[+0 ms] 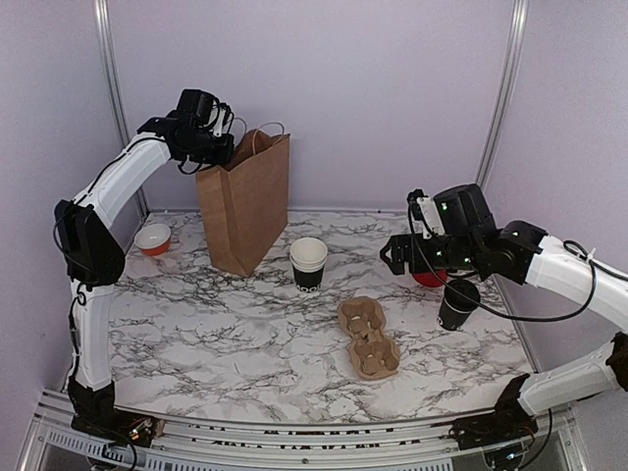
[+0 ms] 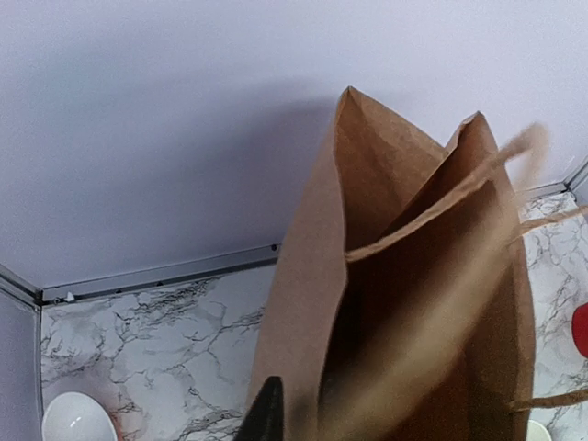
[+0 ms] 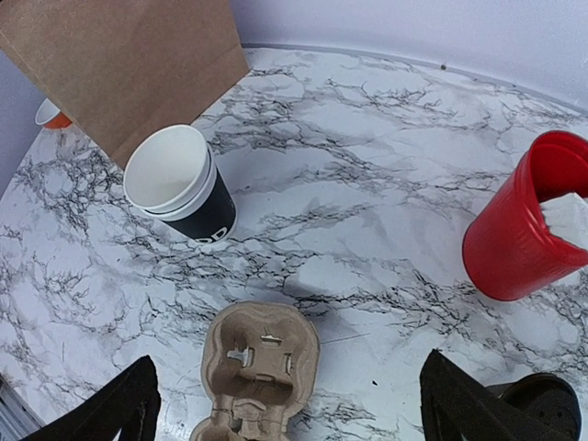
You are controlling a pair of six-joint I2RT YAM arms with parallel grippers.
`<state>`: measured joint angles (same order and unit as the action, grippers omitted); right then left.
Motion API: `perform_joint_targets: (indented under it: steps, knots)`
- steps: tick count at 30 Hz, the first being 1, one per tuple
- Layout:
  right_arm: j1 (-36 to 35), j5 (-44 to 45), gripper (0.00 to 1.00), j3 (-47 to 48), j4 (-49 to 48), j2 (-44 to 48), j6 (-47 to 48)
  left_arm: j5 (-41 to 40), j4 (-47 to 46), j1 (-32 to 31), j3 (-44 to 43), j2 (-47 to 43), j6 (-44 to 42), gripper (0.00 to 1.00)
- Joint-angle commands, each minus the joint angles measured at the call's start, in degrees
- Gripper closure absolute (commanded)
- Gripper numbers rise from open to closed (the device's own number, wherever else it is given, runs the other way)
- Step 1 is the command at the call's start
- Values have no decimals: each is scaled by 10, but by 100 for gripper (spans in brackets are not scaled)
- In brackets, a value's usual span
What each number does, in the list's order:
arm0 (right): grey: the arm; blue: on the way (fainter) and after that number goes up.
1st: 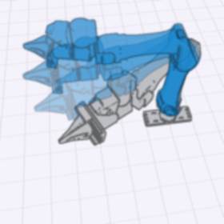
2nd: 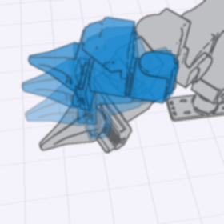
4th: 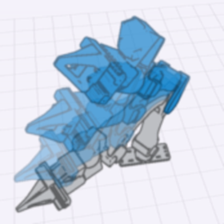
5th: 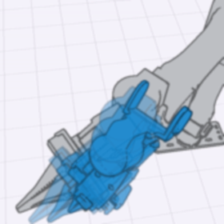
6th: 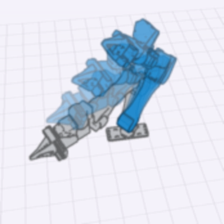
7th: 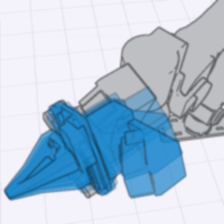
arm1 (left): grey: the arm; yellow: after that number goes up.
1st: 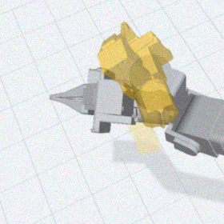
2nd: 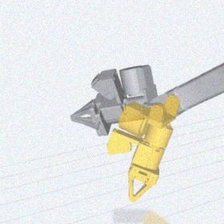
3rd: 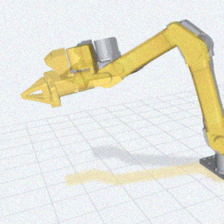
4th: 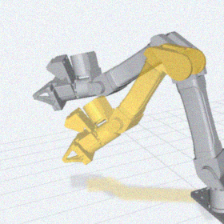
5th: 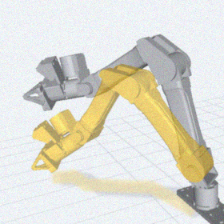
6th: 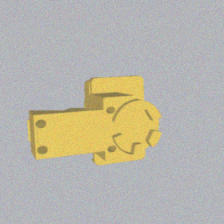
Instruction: Pack the takeout coffee
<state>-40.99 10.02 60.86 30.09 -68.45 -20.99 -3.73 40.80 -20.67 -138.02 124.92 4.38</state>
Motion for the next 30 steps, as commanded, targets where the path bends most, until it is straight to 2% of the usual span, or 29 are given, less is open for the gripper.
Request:
perform_joint_targets:
  steps: [1,4,8,24,30]
  knots:
    - [-5,-4,5,12,5,-7,-7,-28,10,2,-15,5,-13,100]
    - [-6,-2,5,13,4,-9,-6,-49,10,2,-6,-22,-20,100]
    - [-11,6,5,11,4,-11,-2,-60,5,1,47,-93,-34,100]
    - [-23,7,5,17,-17,-50,16,-76,-32,-11,494,-518,-65,100]
    - [-58,22,5,23,-15,-77,17,-99,-38,-69,632,-661,-91,100]
